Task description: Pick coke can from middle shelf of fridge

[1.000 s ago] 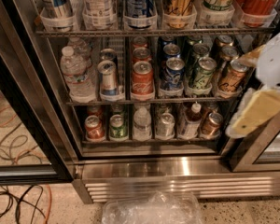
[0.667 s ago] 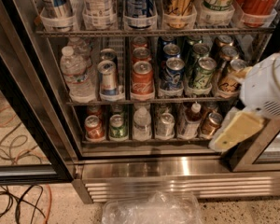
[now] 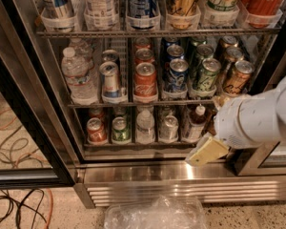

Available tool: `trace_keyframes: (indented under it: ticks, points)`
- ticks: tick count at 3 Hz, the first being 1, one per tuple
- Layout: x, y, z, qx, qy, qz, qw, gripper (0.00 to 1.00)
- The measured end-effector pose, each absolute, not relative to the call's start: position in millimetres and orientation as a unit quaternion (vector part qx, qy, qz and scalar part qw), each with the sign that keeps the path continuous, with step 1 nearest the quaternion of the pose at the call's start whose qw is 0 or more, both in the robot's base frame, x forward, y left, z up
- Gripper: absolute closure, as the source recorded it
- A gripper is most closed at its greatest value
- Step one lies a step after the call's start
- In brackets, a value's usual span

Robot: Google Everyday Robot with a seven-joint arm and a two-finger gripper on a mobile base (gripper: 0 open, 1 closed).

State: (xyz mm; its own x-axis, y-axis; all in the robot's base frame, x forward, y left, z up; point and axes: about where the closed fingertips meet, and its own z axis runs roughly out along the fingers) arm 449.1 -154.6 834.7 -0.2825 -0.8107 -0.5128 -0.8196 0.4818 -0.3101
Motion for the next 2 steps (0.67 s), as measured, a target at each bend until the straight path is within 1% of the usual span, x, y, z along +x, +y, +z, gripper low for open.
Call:
trace_keyframes:
  ticks: [1,2]
  points:
    - [450,-142,814,-0.445,0.823,0.015,0.353,0.0]
    - [465,-142,823,-0.42,0.822,0.005,0.384,0.0]
